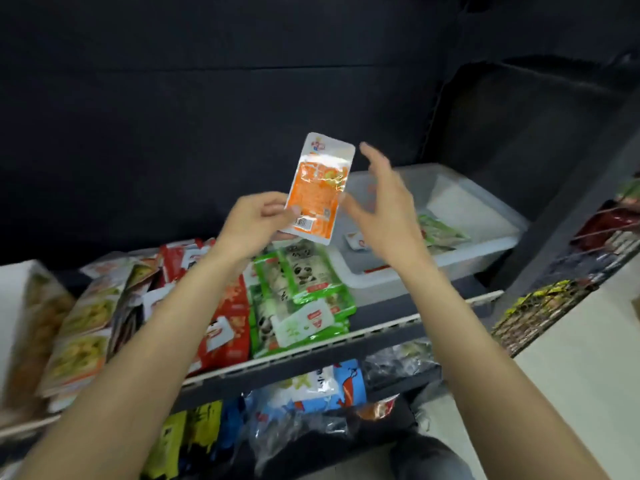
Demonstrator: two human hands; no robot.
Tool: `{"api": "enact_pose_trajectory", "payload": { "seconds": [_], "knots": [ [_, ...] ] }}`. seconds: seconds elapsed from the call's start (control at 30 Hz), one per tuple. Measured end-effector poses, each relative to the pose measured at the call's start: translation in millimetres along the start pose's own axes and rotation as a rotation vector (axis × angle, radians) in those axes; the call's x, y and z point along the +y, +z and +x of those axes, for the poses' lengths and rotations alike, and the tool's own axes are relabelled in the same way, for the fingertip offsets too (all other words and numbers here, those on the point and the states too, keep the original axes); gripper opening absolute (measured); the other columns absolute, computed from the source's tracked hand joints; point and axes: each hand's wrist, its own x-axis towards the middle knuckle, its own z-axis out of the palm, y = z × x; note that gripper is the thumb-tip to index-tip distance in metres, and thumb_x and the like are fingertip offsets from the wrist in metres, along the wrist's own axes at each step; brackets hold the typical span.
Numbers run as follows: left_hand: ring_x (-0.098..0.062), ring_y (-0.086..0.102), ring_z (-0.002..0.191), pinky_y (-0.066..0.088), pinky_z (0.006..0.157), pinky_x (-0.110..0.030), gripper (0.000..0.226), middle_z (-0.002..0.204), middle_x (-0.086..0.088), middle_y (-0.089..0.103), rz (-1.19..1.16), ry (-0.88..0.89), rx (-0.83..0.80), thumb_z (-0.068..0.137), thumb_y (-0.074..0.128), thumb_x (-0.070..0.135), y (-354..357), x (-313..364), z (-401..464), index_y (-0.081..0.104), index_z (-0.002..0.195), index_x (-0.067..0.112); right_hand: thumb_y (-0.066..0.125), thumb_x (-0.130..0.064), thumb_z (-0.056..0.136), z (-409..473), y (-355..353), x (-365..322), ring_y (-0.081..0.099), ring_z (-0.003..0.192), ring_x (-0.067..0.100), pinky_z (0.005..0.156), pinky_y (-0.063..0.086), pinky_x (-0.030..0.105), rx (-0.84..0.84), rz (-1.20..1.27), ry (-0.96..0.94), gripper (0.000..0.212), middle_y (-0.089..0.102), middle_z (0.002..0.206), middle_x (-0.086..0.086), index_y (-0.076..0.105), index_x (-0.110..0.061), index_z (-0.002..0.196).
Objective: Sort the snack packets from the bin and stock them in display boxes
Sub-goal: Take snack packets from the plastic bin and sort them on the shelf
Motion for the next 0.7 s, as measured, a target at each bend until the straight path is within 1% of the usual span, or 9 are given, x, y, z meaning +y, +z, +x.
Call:
{"api": "enact_pose_trajectory", "payload": {
  "seconds": [0.1, 0.17, 0.23, 0.3, 0.37, 0.47, 0.57, 0.63, 0.7],
  "knots": [
    [-0.006, 0.068, 0.077, 0.052, 0.061, -0.014, 0.026, 0.097, -0.007, 0.069, -0.067, -0.072, 0.134, 0.091, 0.06, 0.011, -34.7, -22.6, -49.4, 0.061, 0.117, 0.008, 0.066, -0.014, 0.087, -24.5, 52.7, -31.3, 0.063, 0.095, 0.014, 0.088, 0.051, 0.031, -0.244, 0.172, 0.115, 0.059, 0.055, 0.112, -0.006, 0.039, -0.021, 0.14],
    [-0.003, 0.067, 0.077, 0.052, 0.063, -0.015, 0.031, 0.1, -0.003, 0.069, -0.006, -0.074, 0.229, 0.092, 0.059, 0.01, -59.6, -39.7, -77.1, 0.058, 0.123, 0.013, 0.067, -0.008, 0.086, -36.1, 88.8, -46.5, 0.065, 0.091, 0.016, 0.087, 0.053, 0.033, -0.396, 0.281, 0.177, 0.056, 0.061, 0.105, -0.001, 0.044, -0.016, 0.136],
    [-0.009, 0.065, 0.093, 0.055, 0.081, -0.027, 0.038, 0.117, -0.003, 0.063, 0.238, -0.036, 0.33, 0.091, 0.06, 0.013, -86.8, -56.0, -99.6, 0.054, 0.128, 0.015, 0.068, -0.004, 0.084, -46.0, 123.0, -60.7, 0.063, 0.096, 0.018, 0.087, 0.053, 0.032, -0.512, 0.406, 0.254, 0.056, 0.063, 0.105, 0.005, 0.045, -0.014, 0.135],
    [-0.019, 0.05, 0.122, 0.041, 0.105, -0.039, 0.053, 0.139, -0.006, 0.044, 0.57, -0.018, 0.417, 0.089, 0.064, 0.017, -112.0, -66.8, -119.0, 0.044, 0.139, 0.013, 0.069, -0.002, 0.083, -54.4, 156.7, -73.5, 0.062, 0.099, 0.019, 0.087, 0.053, 0.033, -0.567, 0.479, 0.31, 0.056, 0.062, 0.106, 0.008, 0.047, -0.014, 0.134],
    [-0.022, 0.031, 0.136, 0.026, 0.114, -0.035, 0.059, 0.147, -0.009, 0.031, 0.801, 0.026, 0.478, 0.088, 0.064, 0.016, -132.2, -69.9, -138.1, 0.04, 0.141, 0.011, 0.071, -0.004, 0.082, -61.1, 188.6, -85.9, 0.062, 0.1, 0.021, 0.089, 0.053, 0.037, -0.599, 0.458, 0.322, 0.056, 0.062, 0.106, 0.01, 0.048, -0.014, 0.132],
    [-0.022, 0.038, 0.132, 0.032, 0.11, -0.032, 0.05, 0.142, -0.007, 0.042, 0.932, 0.089, 0.441, 0.09, 0.06, 0.015, -155.8, -74.0, -156.7, 0.045, 0.138, 0.011, 0.066, -0.001, 0.085, -70.6, 226.3, -101.8, 0.063, 0.098, 0.028, 0.086, 0.054, 0.039, -0.718, 0.465, 0.336, 0.055, 0.062, 0.101, 0.014, 0.045, -0.008, 0.135],
    [-0.027, 0.048, 0.125, 0.04, 0.099, -0.033, 0.054, 0.143, -0.011, 0.043, 1.011, -0.061, 0.313, 0.095, 0.051, 0.022, -166.4, -81.7, -167.0, 0.033, 0.145, 0.013, 0.061, -0.002, 0.088, -83.4, 244.6, -110.0, 0.066, 0.093, 0.026, 0.083, 0.056, 0.034, -0.807, 0.413, 0.267, 0.049, 0.064, 0.092, 0.006, 0.048, -0.011, 0.134],
    [-0.028, 0.054, 0.117, 0.042, 0.094, -0.033, 0.059, 0.139, -0.013, 0.047, 1.038, -0.167, 0.199, 0.097, 0.047, 0.024, -165.7, -86.8, -170.7, 0.021, 0.149, 0.015, 0.06, -0.007, 0.09, -88.9, 249.8, -107.1, 0.066, 0.092, 0.019, 0.084, 0.054, 0.029, -0.726, 0.242, 0.123, 0.044, 0.068, 0.101, 0.005, 0.052, -0.016, 0.132],
    [-0.028, 0.055, 0.114, 0.043, 0.094, -0.034, 0.059, 0.133, -0.014, 0.053, 1.059, -0.172, 0.157, 0.098, 0.045, 0.024, -162.7, -89.9, -173.2, 0.019, 0.149, 0.014, 0.059, -0.01, 0.09, -91.2, 249.1, -104.4, 0.063, 0.099, 0.017, 0.086, 0.049, 0.025, -0.64, 0.126, 0.013, 0.039, 0.067, 0.112, 0.005, 0.057, -0.017, 0.129]
  ]
}}
